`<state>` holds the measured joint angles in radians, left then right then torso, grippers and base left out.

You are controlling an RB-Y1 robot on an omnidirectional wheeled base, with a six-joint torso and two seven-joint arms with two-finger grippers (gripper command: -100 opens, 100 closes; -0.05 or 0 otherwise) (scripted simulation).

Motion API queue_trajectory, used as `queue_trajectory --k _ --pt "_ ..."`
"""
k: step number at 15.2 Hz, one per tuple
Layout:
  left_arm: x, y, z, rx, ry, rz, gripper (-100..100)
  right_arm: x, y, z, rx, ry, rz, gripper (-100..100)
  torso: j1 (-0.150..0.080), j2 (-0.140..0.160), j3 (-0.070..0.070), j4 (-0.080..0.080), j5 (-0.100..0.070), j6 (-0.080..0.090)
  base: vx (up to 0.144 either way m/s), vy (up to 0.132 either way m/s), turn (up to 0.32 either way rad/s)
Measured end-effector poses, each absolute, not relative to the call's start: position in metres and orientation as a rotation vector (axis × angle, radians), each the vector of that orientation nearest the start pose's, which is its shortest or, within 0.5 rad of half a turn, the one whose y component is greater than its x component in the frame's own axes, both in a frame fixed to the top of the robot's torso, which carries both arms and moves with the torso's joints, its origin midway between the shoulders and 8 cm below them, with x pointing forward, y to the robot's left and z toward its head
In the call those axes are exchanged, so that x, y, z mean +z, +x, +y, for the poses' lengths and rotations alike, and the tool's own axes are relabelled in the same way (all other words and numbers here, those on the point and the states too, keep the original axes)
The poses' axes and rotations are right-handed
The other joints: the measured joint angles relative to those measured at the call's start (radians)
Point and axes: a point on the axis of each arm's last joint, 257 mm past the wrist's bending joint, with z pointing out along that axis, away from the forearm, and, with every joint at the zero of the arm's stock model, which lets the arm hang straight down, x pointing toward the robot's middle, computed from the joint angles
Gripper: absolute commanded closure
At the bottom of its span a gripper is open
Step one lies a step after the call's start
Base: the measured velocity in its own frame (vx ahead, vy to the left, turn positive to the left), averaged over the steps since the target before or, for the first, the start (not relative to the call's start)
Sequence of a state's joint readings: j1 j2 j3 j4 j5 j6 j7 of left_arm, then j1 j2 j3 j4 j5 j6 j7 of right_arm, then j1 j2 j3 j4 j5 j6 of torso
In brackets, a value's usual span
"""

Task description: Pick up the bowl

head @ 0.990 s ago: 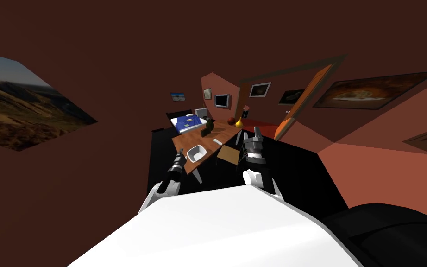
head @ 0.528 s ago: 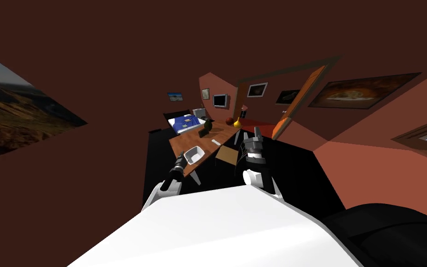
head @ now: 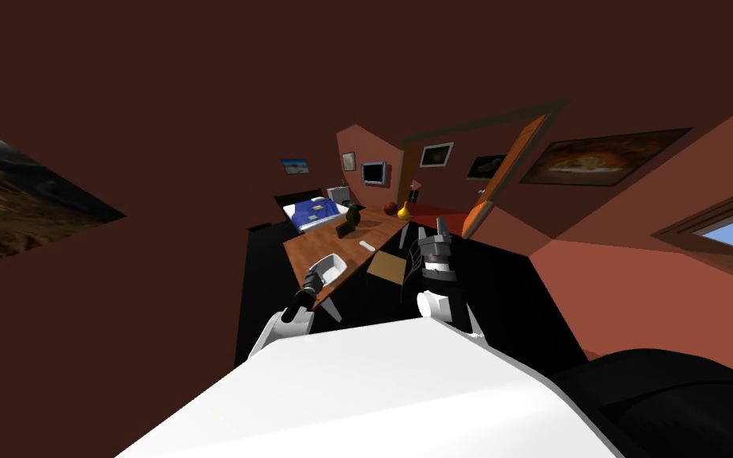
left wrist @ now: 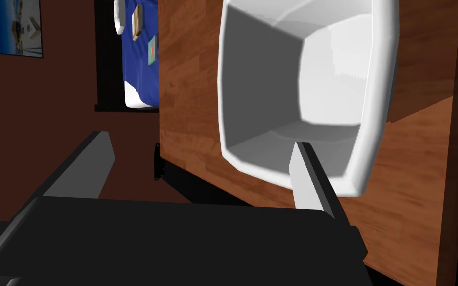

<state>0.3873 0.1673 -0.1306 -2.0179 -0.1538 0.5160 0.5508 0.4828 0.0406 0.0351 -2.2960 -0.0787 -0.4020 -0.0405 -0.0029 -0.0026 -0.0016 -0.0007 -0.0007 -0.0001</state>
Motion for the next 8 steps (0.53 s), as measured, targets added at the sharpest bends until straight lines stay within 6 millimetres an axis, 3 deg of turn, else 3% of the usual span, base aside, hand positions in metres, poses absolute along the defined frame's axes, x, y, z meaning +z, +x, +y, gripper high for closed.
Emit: queue_trajectory --k 8 --pt "-0.354 0.392 0.271 -0.929 -1.998 1.238 -100 0.018 0.358 -0.280 1.418 0.808 0.563 0 0.000 -0.001 0.000 0.000 0.000 0.000 0.052 -0.035 -0.065"
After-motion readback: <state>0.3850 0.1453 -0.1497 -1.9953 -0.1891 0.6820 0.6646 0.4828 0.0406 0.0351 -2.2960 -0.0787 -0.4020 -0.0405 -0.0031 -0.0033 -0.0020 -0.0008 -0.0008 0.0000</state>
